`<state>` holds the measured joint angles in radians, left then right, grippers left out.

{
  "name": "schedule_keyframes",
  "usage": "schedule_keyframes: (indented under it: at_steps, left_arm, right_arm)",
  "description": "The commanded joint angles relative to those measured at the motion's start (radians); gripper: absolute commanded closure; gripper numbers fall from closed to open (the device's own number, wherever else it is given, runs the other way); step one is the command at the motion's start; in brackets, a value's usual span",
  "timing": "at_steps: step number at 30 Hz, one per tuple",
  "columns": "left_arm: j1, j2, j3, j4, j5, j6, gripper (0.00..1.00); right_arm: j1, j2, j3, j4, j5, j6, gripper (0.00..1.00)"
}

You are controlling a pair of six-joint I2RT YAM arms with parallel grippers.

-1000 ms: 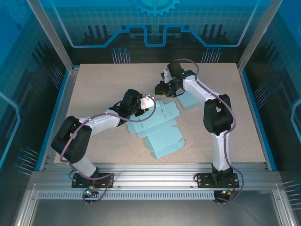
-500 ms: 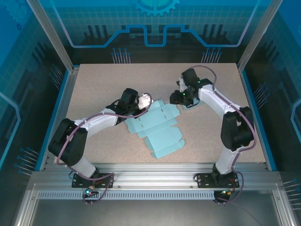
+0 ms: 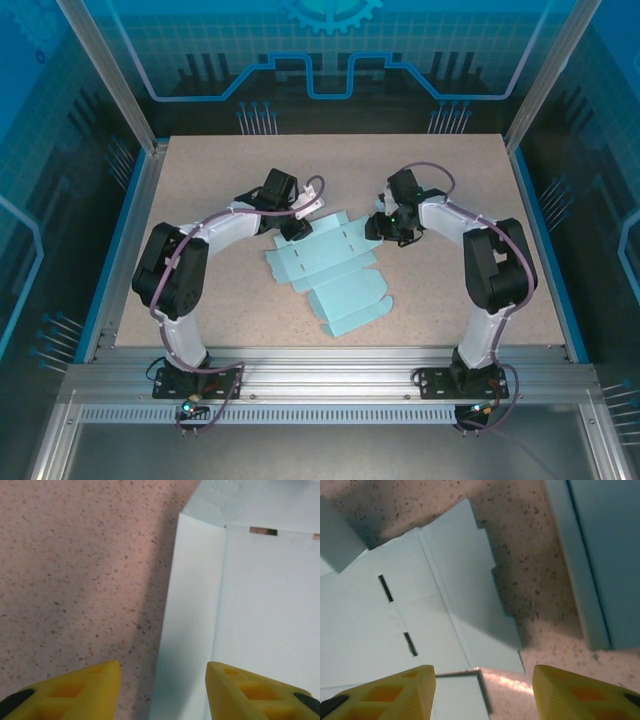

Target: Fold the paper box

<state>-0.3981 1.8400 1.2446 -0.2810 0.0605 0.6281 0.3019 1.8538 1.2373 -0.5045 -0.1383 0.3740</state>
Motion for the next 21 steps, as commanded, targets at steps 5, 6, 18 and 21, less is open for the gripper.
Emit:
schedule_keyframes:
  at_steps: [5,6,18,21]
  left_arm:
    - [0.013,0.035,0.021,-0.043,0.029,-0.008,0.50]
    - [0.013,0.038,0.021,-0.041,0.027,-0.010,0.50]
    - [0.033,0.055,0.027,-0.040,0.041,-0.007,0.50]
    - [0.066,0.057,0.054,-0.080,0.100,-0.010,0.48]
  right_arm:
    - [0.004,0.064,-0.007,0.073,0.018,-0.035,0.45]
    - [0.009,0.069,-0.007,0.076,0.022,-0.036,0.45]
    - [0.074,0.062,-0.007,0.132,0.111,-0.075,0.83]
    - [0.100,0.022,-0.026,0.159,0.148,-0.131,0.96]
